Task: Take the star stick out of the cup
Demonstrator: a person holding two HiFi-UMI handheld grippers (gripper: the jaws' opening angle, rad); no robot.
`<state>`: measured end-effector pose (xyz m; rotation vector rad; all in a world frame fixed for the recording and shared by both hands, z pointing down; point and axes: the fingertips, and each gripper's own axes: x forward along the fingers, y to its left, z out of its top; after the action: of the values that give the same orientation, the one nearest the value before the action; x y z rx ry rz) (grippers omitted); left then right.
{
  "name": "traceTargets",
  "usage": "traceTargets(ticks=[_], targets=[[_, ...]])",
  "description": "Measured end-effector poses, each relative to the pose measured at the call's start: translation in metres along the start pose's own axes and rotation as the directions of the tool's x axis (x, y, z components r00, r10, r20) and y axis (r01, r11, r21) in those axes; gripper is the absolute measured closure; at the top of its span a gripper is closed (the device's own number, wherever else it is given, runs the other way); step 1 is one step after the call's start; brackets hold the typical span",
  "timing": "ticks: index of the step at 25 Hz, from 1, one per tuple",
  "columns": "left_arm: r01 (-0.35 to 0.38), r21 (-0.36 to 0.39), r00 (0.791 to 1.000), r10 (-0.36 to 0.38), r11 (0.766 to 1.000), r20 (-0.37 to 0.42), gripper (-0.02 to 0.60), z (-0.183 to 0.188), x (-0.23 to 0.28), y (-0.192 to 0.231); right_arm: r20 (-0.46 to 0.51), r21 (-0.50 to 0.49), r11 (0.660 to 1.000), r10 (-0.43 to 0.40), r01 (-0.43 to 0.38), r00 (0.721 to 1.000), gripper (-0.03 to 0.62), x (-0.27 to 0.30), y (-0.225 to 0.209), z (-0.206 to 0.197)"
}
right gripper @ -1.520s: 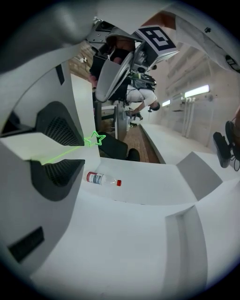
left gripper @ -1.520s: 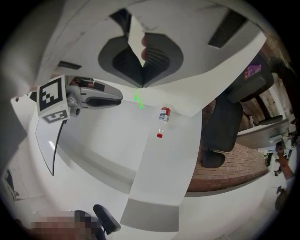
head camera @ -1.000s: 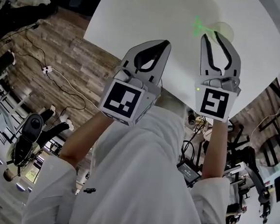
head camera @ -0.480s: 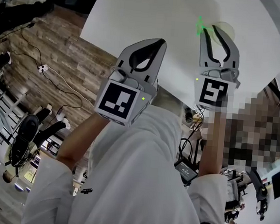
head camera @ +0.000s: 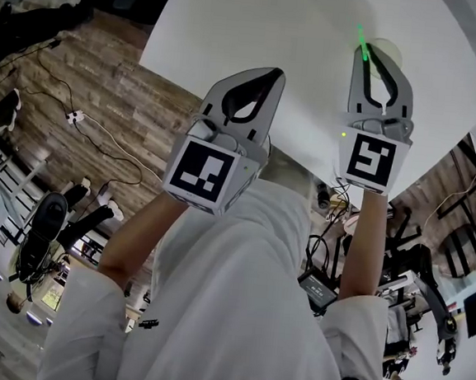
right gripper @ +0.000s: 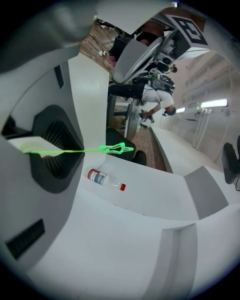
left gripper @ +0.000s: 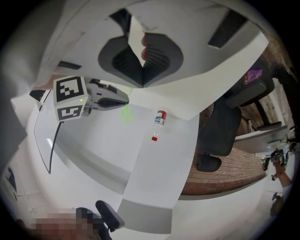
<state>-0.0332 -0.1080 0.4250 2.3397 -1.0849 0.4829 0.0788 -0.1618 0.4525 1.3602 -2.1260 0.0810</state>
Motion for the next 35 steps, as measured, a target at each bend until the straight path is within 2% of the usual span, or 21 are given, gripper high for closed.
traceTargets(ticks=[6,13,25,35], targets=[[0.008,0.005,1.0,-0.008,1.0,0.01,0.588,0.005,0.0,-0.002,0.046,0.083,0.996,0.006,-0.01,0.999,0.579,-0.01,-0.011,0.005],[0.02,0.013,1.0,-0.02,1.0,0.019,0.588,0.013,0.001,-0.008,0.118,0.184,0.983,-0.042,0.02,0.992,0.58,-0.027,-0.028,0.019],[0.025,0.04,0.999,-0.026,0.999,0.036,0.588,0.031,-0.01,-0.015,0.183,0.297,0.954,-0.103,0.045,0.978,0.58,-0.067,-0.05,0.034],[0.024,0.083,0.996,-0.031,0.996,0.082,0.588,0.059,-0.033,-0.026,0.249,0.321,0.943,-0.172,0.086,0.953,0.58,-0.128,-0.066,0.066]])
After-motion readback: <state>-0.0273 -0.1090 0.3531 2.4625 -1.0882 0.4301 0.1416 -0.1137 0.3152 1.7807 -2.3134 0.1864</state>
